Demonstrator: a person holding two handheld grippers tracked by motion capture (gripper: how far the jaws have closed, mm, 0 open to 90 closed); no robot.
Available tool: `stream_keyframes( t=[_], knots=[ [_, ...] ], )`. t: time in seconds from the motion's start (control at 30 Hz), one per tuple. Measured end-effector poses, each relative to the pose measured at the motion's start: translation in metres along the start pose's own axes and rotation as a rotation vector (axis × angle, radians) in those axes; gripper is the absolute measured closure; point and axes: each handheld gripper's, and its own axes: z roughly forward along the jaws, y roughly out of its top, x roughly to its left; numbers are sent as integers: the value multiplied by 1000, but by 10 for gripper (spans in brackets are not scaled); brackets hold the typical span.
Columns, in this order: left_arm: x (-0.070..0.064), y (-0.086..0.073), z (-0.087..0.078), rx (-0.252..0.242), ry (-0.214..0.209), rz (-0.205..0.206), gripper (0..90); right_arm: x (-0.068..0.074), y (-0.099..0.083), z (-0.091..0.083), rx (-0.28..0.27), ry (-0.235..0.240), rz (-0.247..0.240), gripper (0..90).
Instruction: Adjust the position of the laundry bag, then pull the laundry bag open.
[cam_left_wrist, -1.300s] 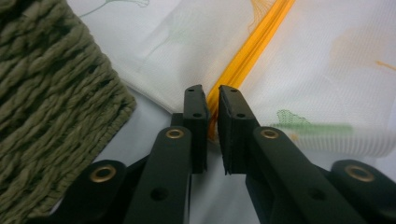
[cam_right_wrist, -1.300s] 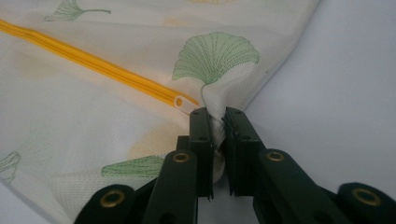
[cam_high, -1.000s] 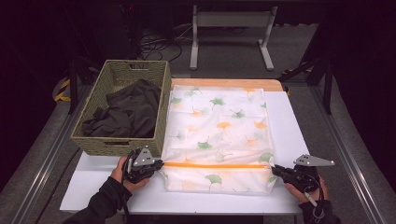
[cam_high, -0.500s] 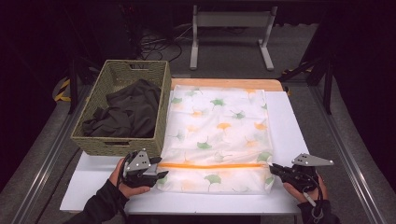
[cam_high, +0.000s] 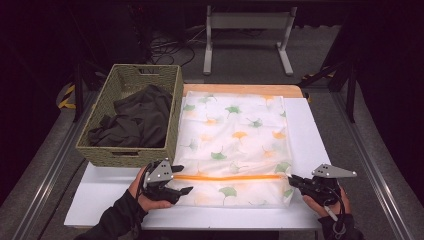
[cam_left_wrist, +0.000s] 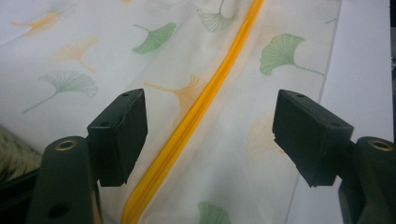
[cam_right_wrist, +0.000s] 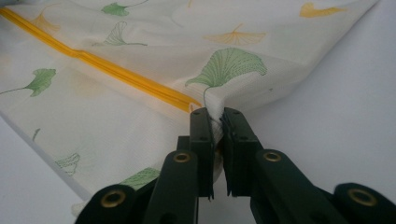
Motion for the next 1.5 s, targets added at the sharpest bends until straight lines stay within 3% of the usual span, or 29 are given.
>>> stream_keyframes(
  t=[0.2,0.4,0.43,0.5,0.63,0.67,0.7,0.73,0.87,1.07,1.33,1.5],
  knots=[
    [-11,27,23,6,-67,49,315,1,1,-2,-5,-4,0,835],
    [-30,65,69,19,-169,109,343,6,1,-5,-8,-11,-14,830],
    [-30,65,69,19,-169,109,360,6,1,-5,-8,-11,-14,830],
    [-38,78,87,30,-201,143,369,7,1,-8,-17,-12,-12,830],
    [-57,106,127,77,-255,190,554,8,1,-11,-29,-8,-17,830],
    [-57,106,127,77,-255,190,596,9,1,-11,-30,-6,-18,830],
    [-60,115,138,90,-252,209,596,9,1,-11,-30,-6,-18,830],
    [-62,119,145,93,-260,213,659,10,1,-12,-30,-4,-23,830],
    [-66,132,170,133,-269,212,791,11,3,-13,-40,12,-30,831],
    [-65,133,193,136,-267,163,800,14,4,-12,-54,74,-15,835],
    [-67,133,195,94,-342,133,769,16,3,-8,-52,104,-2,836],
    [-68,133,193,66,-344,108,748,17,3,-7,-53,108,-7,836]
  ],
)
